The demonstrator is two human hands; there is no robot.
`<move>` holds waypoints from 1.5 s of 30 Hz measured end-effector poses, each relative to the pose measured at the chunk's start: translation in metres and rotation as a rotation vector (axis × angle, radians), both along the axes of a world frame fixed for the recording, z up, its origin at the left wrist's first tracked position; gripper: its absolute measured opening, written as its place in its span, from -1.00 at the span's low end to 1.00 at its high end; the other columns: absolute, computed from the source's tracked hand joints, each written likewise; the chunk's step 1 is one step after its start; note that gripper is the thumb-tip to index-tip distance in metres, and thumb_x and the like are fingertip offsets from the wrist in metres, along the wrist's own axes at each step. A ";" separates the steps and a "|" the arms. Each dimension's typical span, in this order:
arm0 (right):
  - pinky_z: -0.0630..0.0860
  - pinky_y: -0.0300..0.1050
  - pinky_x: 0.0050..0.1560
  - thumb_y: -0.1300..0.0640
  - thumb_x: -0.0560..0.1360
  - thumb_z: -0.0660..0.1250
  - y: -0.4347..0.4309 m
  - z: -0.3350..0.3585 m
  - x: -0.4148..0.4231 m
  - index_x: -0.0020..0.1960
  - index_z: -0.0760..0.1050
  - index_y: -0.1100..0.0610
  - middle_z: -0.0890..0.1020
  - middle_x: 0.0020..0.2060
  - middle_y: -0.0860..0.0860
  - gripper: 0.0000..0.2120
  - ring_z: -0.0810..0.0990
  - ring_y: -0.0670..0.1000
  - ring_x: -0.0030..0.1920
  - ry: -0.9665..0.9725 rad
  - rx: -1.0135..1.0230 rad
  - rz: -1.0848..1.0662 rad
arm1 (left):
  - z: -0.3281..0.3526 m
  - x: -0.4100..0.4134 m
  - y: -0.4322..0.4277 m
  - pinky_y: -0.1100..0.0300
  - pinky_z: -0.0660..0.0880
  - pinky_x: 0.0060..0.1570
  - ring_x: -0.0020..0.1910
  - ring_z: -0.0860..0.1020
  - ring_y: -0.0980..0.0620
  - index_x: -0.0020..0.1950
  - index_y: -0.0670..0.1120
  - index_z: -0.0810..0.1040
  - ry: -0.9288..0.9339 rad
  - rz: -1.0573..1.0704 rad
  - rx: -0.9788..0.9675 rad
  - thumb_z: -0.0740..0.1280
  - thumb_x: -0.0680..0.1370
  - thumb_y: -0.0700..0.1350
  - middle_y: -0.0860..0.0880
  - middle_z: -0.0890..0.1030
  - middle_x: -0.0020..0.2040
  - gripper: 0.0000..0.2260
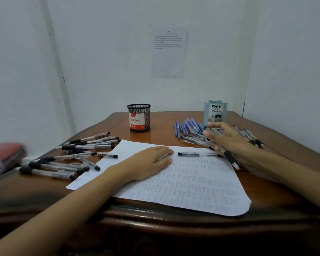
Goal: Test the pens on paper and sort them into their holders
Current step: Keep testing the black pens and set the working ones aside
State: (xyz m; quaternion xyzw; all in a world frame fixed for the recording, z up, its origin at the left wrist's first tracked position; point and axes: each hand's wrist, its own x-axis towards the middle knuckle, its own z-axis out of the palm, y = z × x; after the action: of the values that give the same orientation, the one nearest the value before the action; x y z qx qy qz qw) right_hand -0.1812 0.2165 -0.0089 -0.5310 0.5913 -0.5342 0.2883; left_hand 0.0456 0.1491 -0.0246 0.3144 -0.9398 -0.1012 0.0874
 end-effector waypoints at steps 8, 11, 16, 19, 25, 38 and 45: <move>0.32 -0.24 -0.53 0.19 0.55 0.25 0.001 0.005 -0.004 0.13 0.43 0.13 0.41 -0.52 0.05 -0.84 0.35 -0.11 -0.59 -0.030 -0.165 -0.004 | 0.001 -0.001 0.001 0.25 0.11 0.34 0.43 0.21 0.11 0.49 0.03 0.20 -0.006 0.003 0.007 0.03 0.64 0.05 0.05 0.23 0.49 -0.59; 0.29 -0.30 -0.61 0.18 0.54 0.27 0.004 0.008 -0.003 0.05 0.46 0.05 0.40 -0.57 0.00 -0.89 0.34 -0.12 -0.62 -0.077 -0.141 0.055 | 0.001 -0.001 0.002 0.28 0.10 0.32 0.43 0.22 0.11 0.49 0.03 0.20 -0.008 0.006 0.005 0.02 0.64 0.05 0.05 0.23 0.49 -0.59; 0.16 -0.36 -0.65 0.07 0.28 0.44 0.003 0.014 -0.006 -0.05 0.42 0.08 0.30 -0.54 -0.08 -0.69 0.20 -0.15 -0.59 -0.412 -0.052 0.138 | 0.000 -0.001 0.001 0.28 0.11 0.30 0.43 0.21 0.11 0.49 0.03 0.20 -0.004 0.014 0.010 0.02 0.64 0.06 0.06 0.22 0.49 -0.59; 0.17 -0.39 -0.74 0.13 0.31 0.37 0.004 0.012 -0.009 -0.21 0.30 0.11 0.26 -0.60 -0.09 -0.77 0.20 -0.17 -0.67 -0.640 0.060 0.220 | -0.003 0.000 -0.002 0.23 0.12 0.33 0.42 0.21 0.10 0.49 0.03 0.19 0.003 0.050 0.027 0.02 0.63 0.10 0.05 0.21 0.49 -0.57; 0.65 -0.03 -0.28 -0.16 0.51 0.12 0.010 0.007 0.005 -0.12 0.53 0.21 0.63 -0.41 0.16 -0.56 0.68 0.11 -0.32 -0.510 0.244 0.358 | -0.002 0.001 -0.002 0.20 0.17 0.32 0.41 0.23 0.10 0.49 0.03 0.19 -0.008 0.080 0.009 0.03 0.62 0.12 0.06 0.21 0.49 -0.56; 0.60 -0.22 -0.36 0.36 0.46 0.34 -0.011 -0.004 0.003 -0.19 0.43 0.19 0.44 -0.45 0.06 -0.86 0.49 -0.07 -0.47 -0.124 0.051 0.094 | 0.002 0.001 0.004 0.24 0.10 0.35 0.45 0.16 0.09 0.51 -0.01 0.11 -0.097 0.106 -0.028 -0.03 0.64 0.09 0.04 0.15 0.51 -0.55; 0.59 -0.26 -0.36 0.25 0.53 0.30 -0.014 0.001 0.008 -0.03 0.53 0.19 0.63 -0.28 0.10 -0.94 0.60 -0.01 -0.35 -0.048 0.070 0.126 | 0.005 0.009 0.005 0.16 -0.04 0.42 0.50 0.02 0.08 0.53 0.13 -0.02 -0.188 0.090 -0.001 -0.10 0.64 0.12 0.05 0.01 0.55 -0.55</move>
State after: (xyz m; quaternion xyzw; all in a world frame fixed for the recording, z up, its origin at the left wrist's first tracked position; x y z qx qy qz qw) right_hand -0.1737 0.2020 -0.0084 -0.5436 0.5680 -0.5065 0.3540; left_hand 0.0544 0.1542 -0.0195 0.3644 -0.9288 -0.0670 0.0034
